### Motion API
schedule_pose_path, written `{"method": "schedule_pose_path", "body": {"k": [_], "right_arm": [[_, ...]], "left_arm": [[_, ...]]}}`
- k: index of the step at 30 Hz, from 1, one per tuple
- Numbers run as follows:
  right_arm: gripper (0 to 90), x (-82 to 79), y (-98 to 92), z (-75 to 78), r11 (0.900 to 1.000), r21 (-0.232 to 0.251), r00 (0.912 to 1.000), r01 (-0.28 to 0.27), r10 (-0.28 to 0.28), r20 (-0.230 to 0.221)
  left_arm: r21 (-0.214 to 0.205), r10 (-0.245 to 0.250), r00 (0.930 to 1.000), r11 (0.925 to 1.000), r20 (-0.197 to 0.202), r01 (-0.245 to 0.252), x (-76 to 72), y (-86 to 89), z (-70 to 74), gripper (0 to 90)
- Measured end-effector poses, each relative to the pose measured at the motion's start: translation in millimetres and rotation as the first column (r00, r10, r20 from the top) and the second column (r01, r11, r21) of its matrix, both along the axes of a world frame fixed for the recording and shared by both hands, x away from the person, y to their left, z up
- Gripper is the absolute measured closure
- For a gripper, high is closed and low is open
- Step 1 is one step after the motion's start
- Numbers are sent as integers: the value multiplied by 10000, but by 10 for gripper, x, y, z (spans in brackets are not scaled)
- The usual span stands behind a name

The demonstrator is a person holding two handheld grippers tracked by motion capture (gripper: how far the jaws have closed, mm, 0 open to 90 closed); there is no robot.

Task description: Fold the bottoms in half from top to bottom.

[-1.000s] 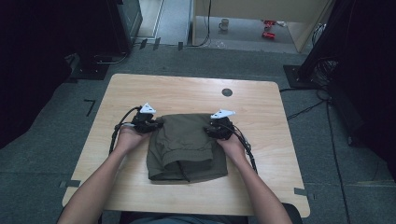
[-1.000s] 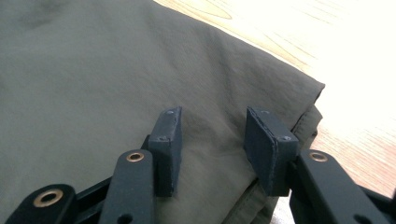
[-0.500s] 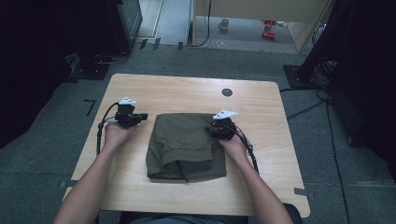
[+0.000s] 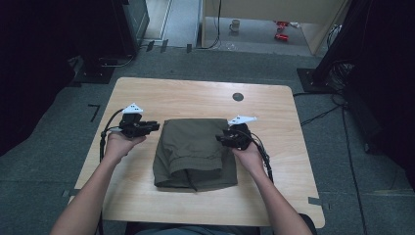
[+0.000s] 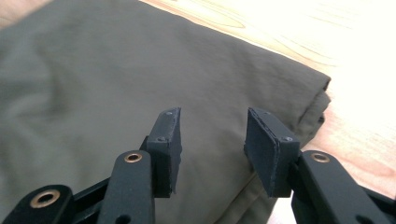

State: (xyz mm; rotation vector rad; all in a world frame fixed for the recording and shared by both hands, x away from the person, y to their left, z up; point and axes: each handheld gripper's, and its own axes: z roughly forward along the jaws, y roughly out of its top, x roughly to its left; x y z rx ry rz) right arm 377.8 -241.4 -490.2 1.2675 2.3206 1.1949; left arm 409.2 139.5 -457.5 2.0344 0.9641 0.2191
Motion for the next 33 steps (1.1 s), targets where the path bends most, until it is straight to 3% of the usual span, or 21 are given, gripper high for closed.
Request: {"method": "schedule_pose_path", "body": {"k": [10, 18, 20, 22, 24, 26, 28, 33], "right_arm": [[593, -500, 99, 210, 9972, 44, 9962, -742, 740, 451], [608, -846, 185, 269, 9930, 93, 9903, -1179, 1168, 745], [608, -916, 216, 263, 9914, 81, 9880, -1306, 1295, 848], [605, -985, 253, 230, 9892, 61, 9853, -1467, 1455, 898], [604, -1029, 279, 190, 9869, -79, 9835, -1614, 1615, 811], [604, -1051, 302, 111, 9830, -274, 9817, -1813, 1826, 537], [604, -1058, 325, 15, 9773, -601, 9782, -2031, 2052, 316], [629, -1044, 368, -90, 9679, -1170, 9720, -2225, 2295, 503]], "left_arm": [[16, -958, 9949, 9954, 305, 958, -488, -263, 215, 753], [79, -1601, 9840, 9871, 778, 1600, -935, -471, 296, 746], [-64, -1707, 9818, 9851, 832, 1718, -1034, -511, 293, 735], [-24, -1875, 9799, 9822, 677, 1881, -1114, -545, 247, 713], [-135, -2138, 9766, 9767, 217, 2141, -1170, -581, 137, 708], [413, -2420, 9700, 9692, -220, 2428, -1211, -631, -27, 697], [722, -2408, 9689, 9669, -570, 2446, -1212, -653, -159, 696], [1006, -2492, 9673, 9623, -476, 2528, -1173, -674, -292, 723]]}}
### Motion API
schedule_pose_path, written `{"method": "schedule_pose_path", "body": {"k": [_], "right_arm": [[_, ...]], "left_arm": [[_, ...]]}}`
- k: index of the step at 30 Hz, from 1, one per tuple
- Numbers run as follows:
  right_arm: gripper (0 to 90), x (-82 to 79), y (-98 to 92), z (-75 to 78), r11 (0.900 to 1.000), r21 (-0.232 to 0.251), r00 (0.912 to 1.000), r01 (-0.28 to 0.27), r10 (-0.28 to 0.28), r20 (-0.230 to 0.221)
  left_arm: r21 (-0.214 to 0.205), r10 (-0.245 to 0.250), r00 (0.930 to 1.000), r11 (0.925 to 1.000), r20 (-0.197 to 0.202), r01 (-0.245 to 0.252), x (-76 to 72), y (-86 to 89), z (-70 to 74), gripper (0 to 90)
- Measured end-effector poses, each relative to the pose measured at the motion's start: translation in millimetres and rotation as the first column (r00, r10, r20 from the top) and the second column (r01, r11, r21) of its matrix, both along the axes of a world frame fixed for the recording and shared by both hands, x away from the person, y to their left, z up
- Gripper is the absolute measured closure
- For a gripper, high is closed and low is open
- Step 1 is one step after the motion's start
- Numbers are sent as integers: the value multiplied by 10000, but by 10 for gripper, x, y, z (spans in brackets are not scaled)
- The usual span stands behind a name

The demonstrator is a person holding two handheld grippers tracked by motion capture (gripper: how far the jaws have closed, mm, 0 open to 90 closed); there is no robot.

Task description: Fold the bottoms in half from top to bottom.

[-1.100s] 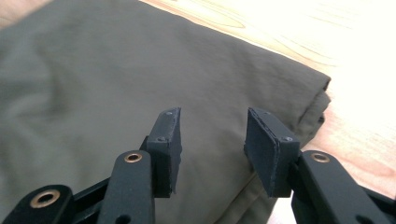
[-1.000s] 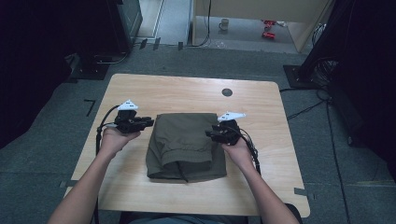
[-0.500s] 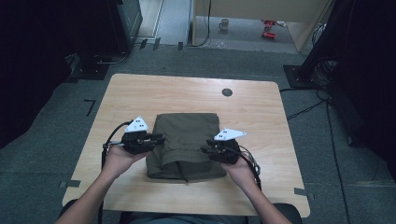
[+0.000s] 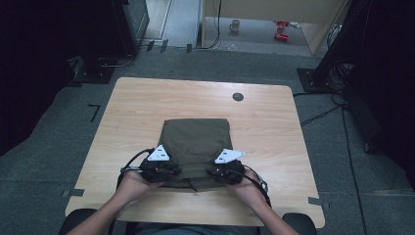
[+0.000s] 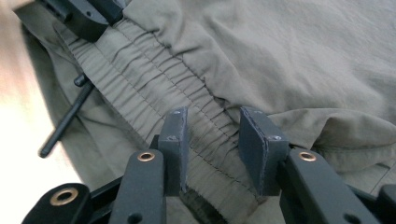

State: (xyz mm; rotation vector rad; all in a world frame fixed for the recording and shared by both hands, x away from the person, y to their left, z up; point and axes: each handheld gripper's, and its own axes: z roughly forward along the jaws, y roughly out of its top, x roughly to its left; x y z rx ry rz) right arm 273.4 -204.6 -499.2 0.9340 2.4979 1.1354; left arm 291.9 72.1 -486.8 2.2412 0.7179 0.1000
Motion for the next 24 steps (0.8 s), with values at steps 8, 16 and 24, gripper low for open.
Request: {"method": "schedule_pose_path", "body": {"k": [8, 16, 24], "right_arm": [[636, 208, -25, -51, 9989, 215, 9990, 428, -430, 121], [646, 562, -85, -80, 9937, 554, 9949, 977, -988, 179], [650, 885, -108, -95, 9893, 642, 9908, 1314, -1333, 256]], "left_arm": [[-81, 463, 9983, 9989, 351, -460, 271, -50, -28, 725], [-179, 885, 9953, 9960, 385, -879, 603, -126, -36, 725], [-440, 1287, 9912, 9909, 324, -1272, 900, -143, -77, 727]]}}
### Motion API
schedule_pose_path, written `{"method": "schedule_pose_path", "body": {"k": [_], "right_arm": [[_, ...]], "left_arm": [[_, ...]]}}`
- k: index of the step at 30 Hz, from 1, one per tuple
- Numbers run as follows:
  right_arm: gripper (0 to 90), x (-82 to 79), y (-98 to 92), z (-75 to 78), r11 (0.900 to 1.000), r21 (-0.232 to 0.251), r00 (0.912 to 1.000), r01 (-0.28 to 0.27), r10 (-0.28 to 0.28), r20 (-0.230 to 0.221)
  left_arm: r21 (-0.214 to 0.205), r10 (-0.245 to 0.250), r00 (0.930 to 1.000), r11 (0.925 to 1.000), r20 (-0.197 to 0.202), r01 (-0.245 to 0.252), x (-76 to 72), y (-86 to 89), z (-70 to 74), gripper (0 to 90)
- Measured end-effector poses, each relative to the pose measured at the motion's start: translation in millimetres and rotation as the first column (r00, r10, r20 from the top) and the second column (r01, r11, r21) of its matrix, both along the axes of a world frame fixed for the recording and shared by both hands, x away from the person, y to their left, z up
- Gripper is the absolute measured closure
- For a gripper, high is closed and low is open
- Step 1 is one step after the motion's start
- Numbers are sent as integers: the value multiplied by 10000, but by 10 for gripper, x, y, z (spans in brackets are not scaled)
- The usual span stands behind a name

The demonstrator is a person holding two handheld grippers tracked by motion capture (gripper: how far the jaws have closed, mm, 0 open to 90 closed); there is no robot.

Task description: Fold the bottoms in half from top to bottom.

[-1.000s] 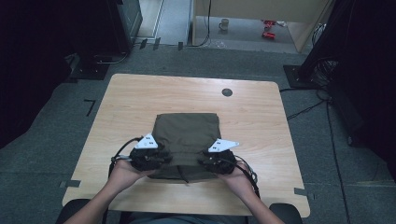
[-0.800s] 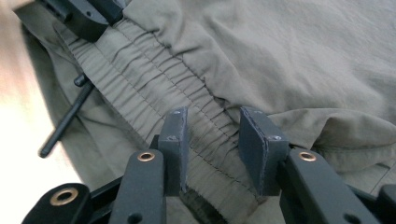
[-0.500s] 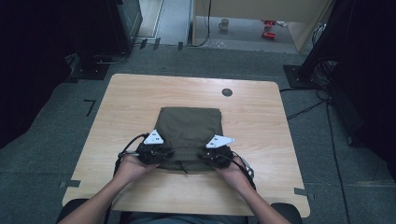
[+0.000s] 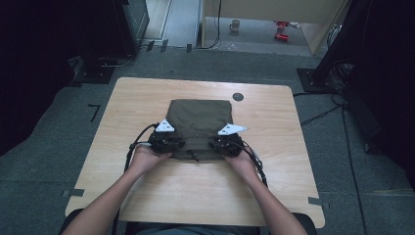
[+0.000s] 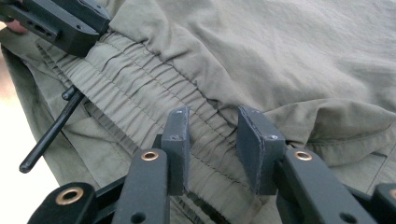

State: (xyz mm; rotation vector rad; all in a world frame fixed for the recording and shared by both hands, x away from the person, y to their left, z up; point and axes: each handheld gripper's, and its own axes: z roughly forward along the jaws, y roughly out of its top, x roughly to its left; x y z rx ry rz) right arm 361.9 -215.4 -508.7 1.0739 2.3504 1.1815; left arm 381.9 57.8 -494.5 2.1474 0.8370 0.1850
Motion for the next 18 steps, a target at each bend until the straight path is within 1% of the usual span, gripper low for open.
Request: {"method": "schedule_pose_path", "body": {"k": [3, 4, 6, 8, 10, 11, 13, 14, 15, 18], "right_arm": [[654, 69, -16, -14, 9999, 90, 10000, 66, -66, -29], [655, 84, -22, -19, 9999, 137, 10000, 40, -40, -6], [653, 87, -23, -24, 9997, 205, 9999, 110, -110, 8], [646, 74, -16, -16, 9997, 168, 9998, 176, -177, 37], [626, 67, -16, -5, 9995, 253, 9998, 191, -191, 1], [610, 69, -23, 4, 9991, 376, 9998, 202, -199, -78], [575, 82, -51, 36, 9968, 790, 9994, 156, -130, -329], [568, 83, -61, 57, 9959, 886, 9991, 203, -168, -396], [562, 82, -69, 76, 9952, 944, 9989, 244, -205, -426], [533, 74, -110, 150, 9930, 1092, 9987, 460, -432, -280]], "left_arm": [[-306, 126, 9996, 9994, -258, -134, 71, 16, -24, 734], [-354, 172, 9995, 9992, -249, -180, 74, 16, -28, 735], [-216, 207, 9998, 9995, -65, -208, 50, 1, -21, 732], [-193, 134, 9999, 9997, 76, -133, 27, -10, -11, 716], [-316, 37, 10000, 9995, 12, -37, 17, -2, 6, 649], [-414, -2, 10000, 9991, -71, -1, 14, 7, 21, 606], [-503, 94, 9999, 9987, -68, -98, 2, 32, 67, 570], [-512, 124, 9999, 9986, -70, -128, -2, 42, 84, 552], [-543, 174, 9998, 9984, -89, -178, -5, 58, 105, 536], [-543, 239, 9995, 9982, -220, -250, -7, 108, 163, 492]]}}
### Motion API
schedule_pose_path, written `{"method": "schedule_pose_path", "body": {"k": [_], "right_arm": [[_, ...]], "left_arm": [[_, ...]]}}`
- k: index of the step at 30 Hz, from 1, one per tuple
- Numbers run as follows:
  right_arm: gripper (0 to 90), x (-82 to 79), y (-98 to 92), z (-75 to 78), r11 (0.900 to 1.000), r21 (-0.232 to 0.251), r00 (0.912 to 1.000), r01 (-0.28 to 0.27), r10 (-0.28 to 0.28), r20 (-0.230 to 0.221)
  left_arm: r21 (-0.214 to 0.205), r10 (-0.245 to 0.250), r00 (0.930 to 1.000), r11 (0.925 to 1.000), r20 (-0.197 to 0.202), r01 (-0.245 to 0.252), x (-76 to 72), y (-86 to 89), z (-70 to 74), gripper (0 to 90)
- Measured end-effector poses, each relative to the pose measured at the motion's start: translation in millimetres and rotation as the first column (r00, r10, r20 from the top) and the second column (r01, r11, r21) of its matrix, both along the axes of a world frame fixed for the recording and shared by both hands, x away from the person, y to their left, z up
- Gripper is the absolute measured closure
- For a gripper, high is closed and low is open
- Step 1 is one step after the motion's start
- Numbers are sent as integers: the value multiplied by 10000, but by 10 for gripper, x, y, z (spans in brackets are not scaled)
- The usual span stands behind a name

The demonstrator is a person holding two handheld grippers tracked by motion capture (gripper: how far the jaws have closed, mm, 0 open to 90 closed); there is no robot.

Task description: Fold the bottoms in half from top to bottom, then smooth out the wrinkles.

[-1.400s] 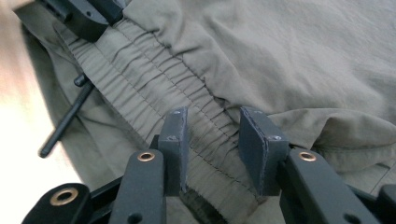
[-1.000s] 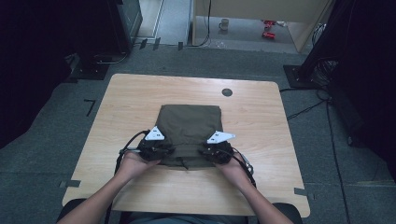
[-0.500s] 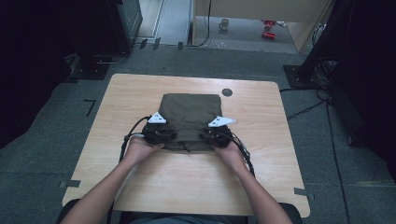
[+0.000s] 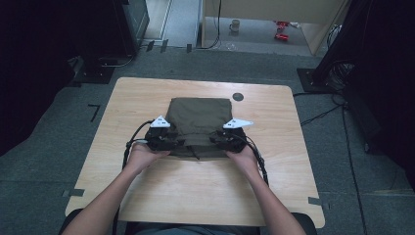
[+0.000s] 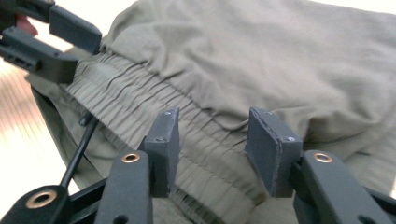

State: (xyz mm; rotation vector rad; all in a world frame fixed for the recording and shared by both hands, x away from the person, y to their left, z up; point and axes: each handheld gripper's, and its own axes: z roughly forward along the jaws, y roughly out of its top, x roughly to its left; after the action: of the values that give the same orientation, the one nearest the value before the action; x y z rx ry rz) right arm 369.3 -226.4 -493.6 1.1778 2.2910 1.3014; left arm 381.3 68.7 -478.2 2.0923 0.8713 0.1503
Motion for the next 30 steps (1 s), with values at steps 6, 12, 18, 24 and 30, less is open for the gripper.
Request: {"method": "schedule_pose_path", "body": {"k": [6, 12, 18, 24, 30], "right_arm": [[488, -9, -113, 80, 9997, 171, 9999, 160, -159, -66], [458, -39, -181, 116, 9999, 120, 9998, 48, -46, -188], [417, -54, -247, 150, 10000, 22, 10000, 87, -87, -10], [402, -58, -377, 185, 9994, -4, 9993, 351, -351, 125], [385, -65, -519, 199, 9981, -54, 9979, 614, -612, 223]], "left_arm": [[-146, 16, 9999, 9999, 102, -15, -21, 101, 96, 431], [-351, 49, 9990, 9994, 439, -34, -31, 234, 196, 395], [-223, -97, 9981, 9997, 616, 111, -25, 336, 241, 362], [-139, 61, 9969, 9999, 784, -50, -3, 459, 244, 346], [4, 228, 9961, 9997, 856, -229, 15, 563, 227, 339]]}}
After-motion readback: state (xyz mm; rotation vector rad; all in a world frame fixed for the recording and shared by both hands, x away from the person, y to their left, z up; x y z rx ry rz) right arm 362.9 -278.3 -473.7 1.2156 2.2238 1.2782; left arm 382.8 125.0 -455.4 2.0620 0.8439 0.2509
